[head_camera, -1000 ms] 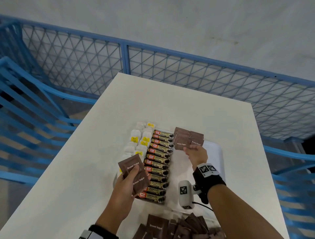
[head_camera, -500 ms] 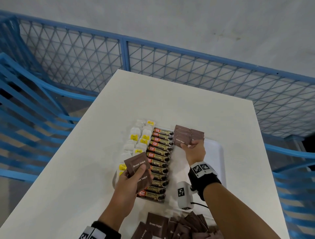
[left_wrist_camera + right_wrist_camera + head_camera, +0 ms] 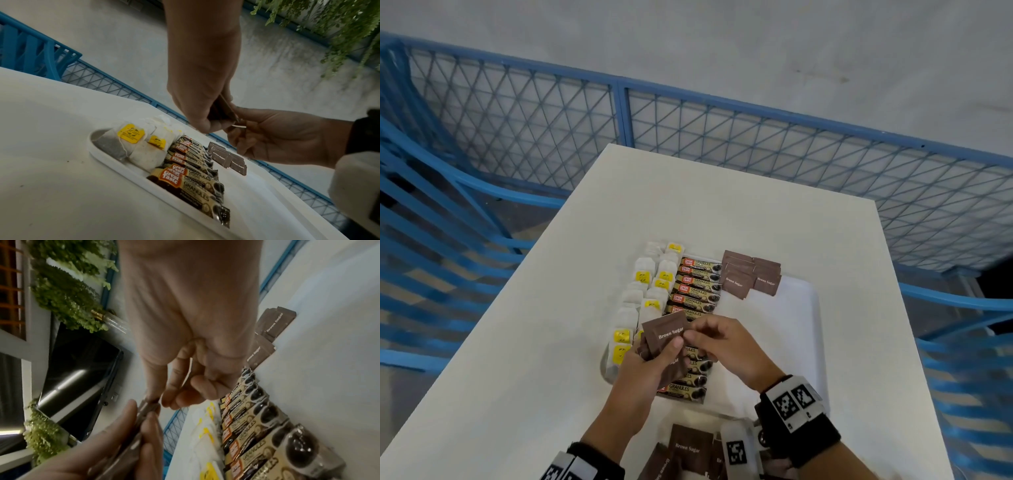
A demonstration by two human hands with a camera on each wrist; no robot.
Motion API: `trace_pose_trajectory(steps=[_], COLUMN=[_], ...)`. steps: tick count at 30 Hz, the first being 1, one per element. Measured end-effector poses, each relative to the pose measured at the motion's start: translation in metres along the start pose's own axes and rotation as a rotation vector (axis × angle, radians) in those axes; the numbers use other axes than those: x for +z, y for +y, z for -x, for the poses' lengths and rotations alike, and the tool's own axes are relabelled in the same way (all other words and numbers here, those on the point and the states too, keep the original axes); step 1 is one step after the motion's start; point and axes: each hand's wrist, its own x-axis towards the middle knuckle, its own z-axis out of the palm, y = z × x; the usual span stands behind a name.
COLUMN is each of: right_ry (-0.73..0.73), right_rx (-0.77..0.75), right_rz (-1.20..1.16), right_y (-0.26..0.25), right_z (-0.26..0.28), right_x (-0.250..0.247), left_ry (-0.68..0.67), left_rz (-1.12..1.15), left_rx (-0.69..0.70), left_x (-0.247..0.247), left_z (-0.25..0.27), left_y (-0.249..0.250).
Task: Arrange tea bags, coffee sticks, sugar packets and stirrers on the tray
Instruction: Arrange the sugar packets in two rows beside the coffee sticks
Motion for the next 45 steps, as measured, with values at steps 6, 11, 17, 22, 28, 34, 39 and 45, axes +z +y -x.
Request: trace_pose_trajectory(steps=[6, 11, 17, 22, 28, 34, 39, 45], right_ry=[0.033, 0.150, 0.606, 0.798, 0.848, 0.881, 0.906, 0.882], right_rx=[0.009, 0.050, 0.126, 0.188, 0.271, 0.283, 0.282, 0.153], right_rz=[-0.093, -0.173, -0.086, 0.025, 0.157, 0.231, 0.251, 0.202], right_y=[0.005, 0.009, 0.038, 0.055, 0.052, 0.042, 0.038, 0.031], right_z=[0.004, 0.008, -0.011, -0.032, -0.050, -0.057, -0.055, -0.045], right_x=[-0.002, -0.027, -0.091, -0.124, -0.129, -0.123, -0.121, -0.102], left_ry=[-0.065, -0.119, -0.127, -0.131, -0.076, -0.002, 0.033, 0.022], left_rz=[0.092, 0.208, 0.139, 0.132, 0.061, 0.051, 0.044, 0.068], left_rx=[-0.107, -0.205, -0.177, -0.137, -0.099, -0.083, -0.058, -0.043], left_x=[0.003, 0.002, 0.001, 0.002, 0.001, 0.000, 0.002, 0.004], left_z=[0.002, 0.000, 0.001, 0.000, -0.001, -0.007, -0.009, -0.007], left_y=[0.001, 0.002, -0.002, -0.001, -0.001, -0.004, -0.003, -0.001])
